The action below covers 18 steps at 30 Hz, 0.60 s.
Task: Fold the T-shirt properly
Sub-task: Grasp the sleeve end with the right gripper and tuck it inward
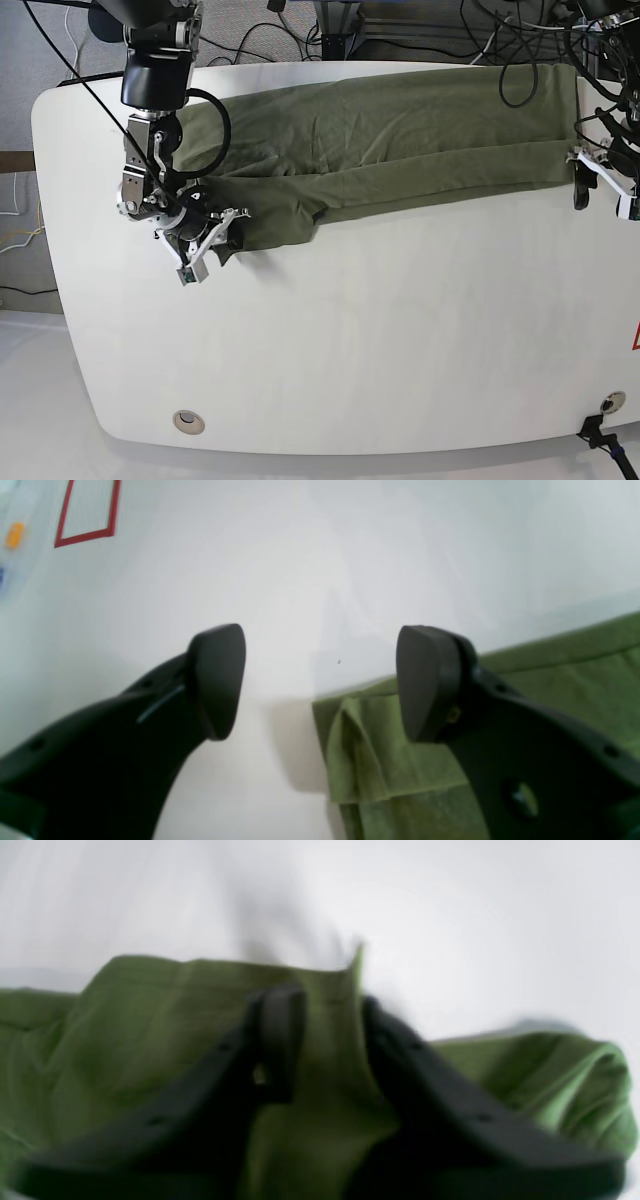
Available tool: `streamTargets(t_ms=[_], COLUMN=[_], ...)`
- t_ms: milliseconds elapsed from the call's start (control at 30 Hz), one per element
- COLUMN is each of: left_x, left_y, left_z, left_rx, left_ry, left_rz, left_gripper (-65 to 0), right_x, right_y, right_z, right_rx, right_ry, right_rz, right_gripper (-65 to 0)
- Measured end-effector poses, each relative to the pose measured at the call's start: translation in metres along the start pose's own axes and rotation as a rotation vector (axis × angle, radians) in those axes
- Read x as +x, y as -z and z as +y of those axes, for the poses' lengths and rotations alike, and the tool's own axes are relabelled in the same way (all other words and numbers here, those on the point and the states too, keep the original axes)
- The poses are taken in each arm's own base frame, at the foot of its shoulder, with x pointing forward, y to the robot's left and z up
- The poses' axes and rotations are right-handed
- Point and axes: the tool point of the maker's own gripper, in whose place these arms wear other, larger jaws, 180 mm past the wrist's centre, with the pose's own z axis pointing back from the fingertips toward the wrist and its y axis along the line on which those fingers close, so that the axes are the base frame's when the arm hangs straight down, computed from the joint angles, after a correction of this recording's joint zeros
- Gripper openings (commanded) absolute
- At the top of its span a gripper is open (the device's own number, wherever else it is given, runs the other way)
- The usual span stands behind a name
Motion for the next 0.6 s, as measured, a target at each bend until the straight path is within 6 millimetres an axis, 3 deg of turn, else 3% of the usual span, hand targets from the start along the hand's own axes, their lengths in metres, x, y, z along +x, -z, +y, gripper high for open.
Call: streamTargets(t_ms=[100,200,333,500,600], left_x=[0.0,-0.001,-0.002,-0.001,-0.001], left_y=[0.0,0.002,0.004,0.004,0.004], left_z=[0.0,-0.003,-0.012,-0.01,-0.009], left_rx=[0.0,-0.005,-0.032,-0.025,-0.024], left_ry=[-0.001,-0.001,0.002,0.006,0.006], left_rz=[0.0,0.004,0.006,0.005,0.007], left_gripper=[-20.9,-20.9,-20.9,-20.9,-20.9], right_x=[0.002,0.021,0.031,0.009,-0.015], right_y=[-0.004,-0.019,-0.048,-0.087,-0.095], right_z=[0.005,0.015,0.063,0.098,0.113], right_rx=[-0.001,-0.004,0.084,0.188,0.251], right_ry=[-0.019,-0.085,-0.134,-0.128,-0.104], right_rz=[-0.003,-0.032,-0.078,-0.064,-0.017], right_gripper=[-65.0,-65.0,-65.0,-65.0,-65.0])
